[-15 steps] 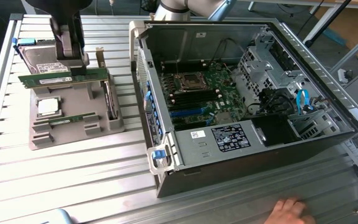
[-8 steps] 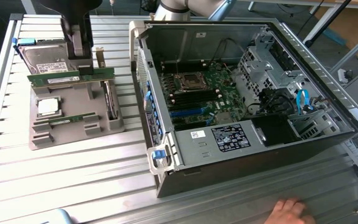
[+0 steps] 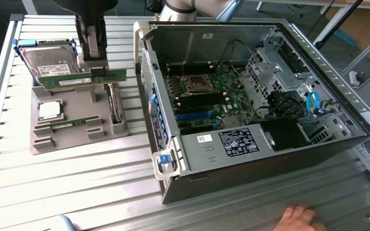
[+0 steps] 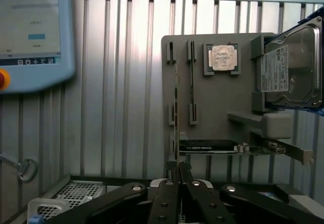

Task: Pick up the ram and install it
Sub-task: 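Pick up the ram and move it above insertion slot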

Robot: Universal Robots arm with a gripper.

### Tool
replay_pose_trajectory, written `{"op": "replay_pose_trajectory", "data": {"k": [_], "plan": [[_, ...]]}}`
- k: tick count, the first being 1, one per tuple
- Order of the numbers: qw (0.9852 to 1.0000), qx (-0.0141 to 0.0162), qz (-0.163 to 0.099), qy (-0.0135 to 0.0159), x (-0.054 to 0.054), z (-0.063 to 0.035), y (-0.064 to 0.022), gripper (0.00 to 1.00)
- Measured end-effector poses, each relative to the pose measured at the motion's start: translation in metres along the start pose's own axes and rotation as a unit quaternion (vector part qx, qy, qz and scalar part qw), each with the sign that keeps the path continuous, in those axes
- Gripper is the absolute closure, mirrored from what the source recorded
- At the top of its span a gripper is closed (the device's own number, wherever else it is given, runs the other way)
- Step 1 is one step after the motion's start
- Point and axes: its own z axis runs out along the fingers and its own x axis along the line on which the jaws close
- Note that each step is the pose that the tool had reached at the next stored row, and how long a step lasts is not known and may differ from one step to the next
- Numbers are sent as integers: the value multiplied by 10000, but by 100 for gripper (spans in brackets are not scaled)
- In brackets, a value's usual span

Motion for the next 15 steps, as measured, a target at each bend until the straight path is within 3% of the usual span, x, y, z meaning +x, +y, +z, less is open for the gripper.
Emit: {"op": "replay_pose_trajectory", "data": {"k": [15], "plan": [[10000,0,0,0,13,-5,-292,88]]}}
